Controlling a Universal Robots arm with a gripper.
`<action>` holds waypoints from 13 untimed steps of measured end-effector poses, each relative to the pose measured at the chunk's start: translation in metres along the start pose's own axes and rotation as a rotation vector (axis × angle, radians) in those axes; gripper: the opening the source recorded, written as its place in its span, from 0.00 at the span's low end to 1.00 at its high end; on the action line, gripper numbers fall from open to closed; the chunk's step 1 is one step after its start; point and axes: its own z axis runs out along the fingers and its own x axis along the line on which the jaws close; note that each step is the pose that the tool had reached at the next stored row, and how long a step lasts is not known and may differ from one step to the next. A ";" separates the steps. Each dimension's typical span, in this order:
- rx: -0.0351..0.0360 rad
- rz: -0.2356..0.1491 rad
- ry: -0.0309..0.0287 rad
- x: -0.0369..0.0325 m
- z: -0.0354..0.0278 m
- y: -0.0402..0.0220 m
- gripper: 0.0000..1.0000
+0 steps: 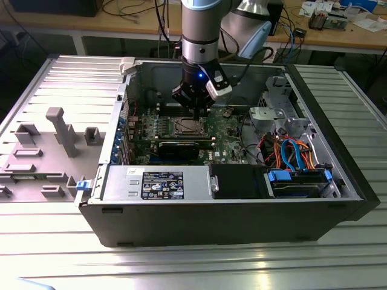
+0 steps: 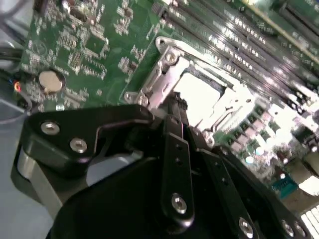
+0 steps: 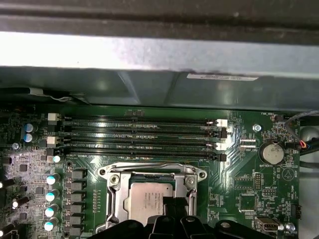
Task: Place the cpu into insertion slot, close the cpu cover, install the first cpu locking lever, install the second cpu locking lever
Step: 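Install the second cpu locking lever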
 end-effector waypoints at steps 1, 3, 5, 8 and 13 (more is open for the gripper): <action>-0.0002 0.000 -0.0001 0.0000 0.0000 -0.0002 0.11; 0.0000 0.000 0.0001 0.0001 -0.0001 -0.0022 0.11; -0.0001 0.000 0.0000 0.0002 -0.0001 -0.0059 0.11; -0.0001 0.000 0.0000 0.0004 0.0000 -0.0101 0.11; 0.0000 0.000 0.0000 0.0005 0.0001 -0.0121 0.11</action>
